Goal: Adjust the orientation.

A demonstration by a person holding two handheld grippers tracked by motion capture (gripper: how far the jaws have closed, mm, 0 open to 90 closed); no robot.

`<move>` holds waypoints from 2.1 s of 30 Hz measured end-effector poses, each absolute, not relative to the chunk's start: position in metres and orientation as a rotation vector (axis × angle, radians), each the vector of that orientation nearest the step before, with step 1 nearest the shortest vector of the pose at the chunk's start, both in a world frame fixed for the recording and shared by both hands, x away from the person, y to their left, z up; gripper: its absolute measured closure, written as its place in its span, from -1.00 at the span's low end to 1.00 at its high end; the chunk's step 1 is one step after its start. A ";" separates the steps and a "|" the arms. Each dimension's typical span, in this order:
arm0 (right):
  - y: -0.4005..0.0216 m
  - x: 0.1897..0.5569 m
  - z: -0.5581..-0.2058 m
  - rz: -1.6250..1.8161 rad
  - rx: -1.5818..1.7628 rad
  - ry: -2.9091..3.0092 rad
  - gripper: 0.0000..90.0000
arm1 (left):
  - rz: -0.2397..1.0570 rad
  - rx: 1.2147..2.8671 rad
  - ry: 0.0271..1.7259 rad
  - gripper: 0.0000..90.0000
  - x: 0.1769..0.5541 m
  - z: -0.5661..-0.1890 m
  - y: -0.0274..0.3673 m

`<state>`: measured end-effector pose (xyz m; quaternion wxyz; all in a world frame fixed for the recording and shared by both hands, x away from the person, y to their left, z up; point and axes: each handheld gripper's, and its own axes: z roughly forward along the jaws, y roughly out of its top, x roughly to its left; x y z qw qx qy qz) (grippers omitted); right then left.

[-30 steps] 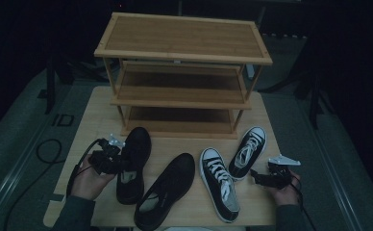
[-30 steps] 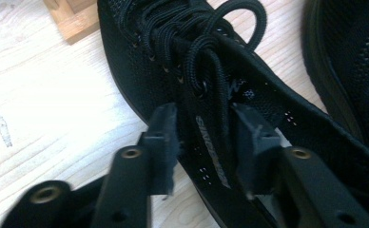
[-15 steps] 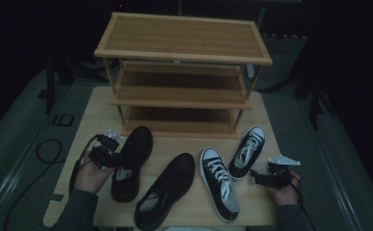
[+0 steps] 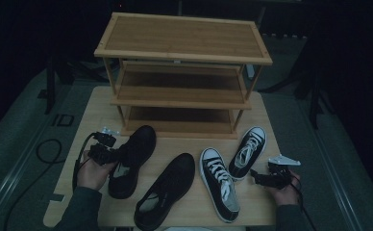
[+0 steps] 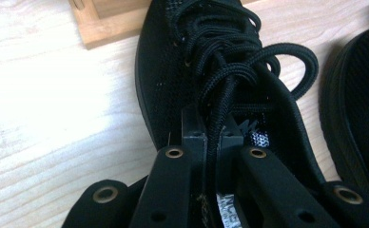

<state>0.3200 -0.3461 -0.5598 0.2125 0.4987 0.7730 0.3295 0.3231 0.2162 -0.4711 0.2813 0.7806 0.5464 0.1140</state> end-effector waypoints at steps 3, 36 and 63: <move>-0.346 0.320 -0.560 0.915 1.385 2.146 -0.71 | 0.305 2.067 1.467 0.94 0.328 -0.469 0.216; -0.346 0.320 -0.560 0.915 1.385 2.146 -0.71 | 0.460 1.802 1.623 0.94 0.399 -0.471 0.195; -0.346 0.320 -0.560 0.915 1.385 2.146 -0.71 | 0.453 1.855 1.449 0.47 0.364 -0.448 0.213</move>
